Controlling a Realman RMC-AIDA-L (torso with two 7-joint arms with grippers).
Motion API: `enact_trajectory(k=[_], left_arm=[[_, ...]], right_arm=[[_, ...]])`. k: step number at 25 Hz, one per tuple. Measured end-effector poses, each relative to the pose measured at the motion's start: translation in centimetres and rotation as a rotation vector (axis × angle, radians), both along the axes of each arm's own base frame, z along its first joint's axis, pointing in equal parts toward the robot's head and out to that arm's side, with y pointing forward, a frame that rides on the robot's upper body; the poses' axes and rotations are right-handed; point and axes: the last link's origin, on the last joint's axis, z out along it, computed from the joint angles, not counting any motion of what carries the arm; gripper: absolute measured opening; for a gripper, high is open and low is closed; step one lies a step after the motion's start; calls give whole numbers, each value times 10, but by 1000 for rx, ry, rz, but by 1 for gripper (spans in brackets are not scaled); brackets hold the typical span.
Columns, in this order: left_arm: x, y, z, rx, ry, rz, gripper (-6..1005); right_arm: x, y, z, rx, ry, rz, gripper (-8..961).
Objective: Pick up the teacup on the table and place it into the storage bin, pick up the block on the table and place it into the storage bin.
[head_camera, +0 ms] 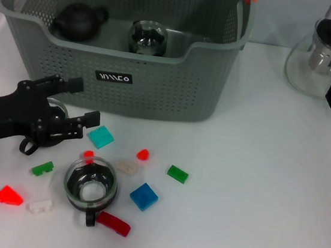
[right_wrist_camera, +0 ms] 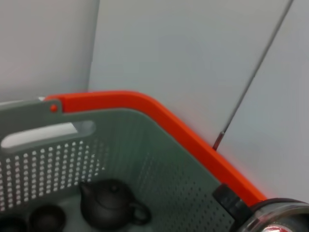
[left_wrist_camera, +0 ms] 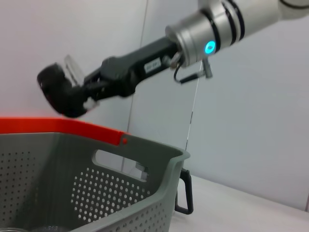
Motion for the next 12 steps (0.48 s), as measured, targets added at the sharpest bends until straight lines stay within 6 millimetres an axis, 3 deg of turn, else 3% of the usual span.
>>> enact_trajectory(k=[2, 12], left_arm=[[0, -1, -1, -1, -2, 3, 798], [-4, -3, 1, 16, -12, 22, 795]], right_arm=[[9, -2, -16, 4, -24, 0, 53], [45, -9, -44, -16, -69, -52, 54]])
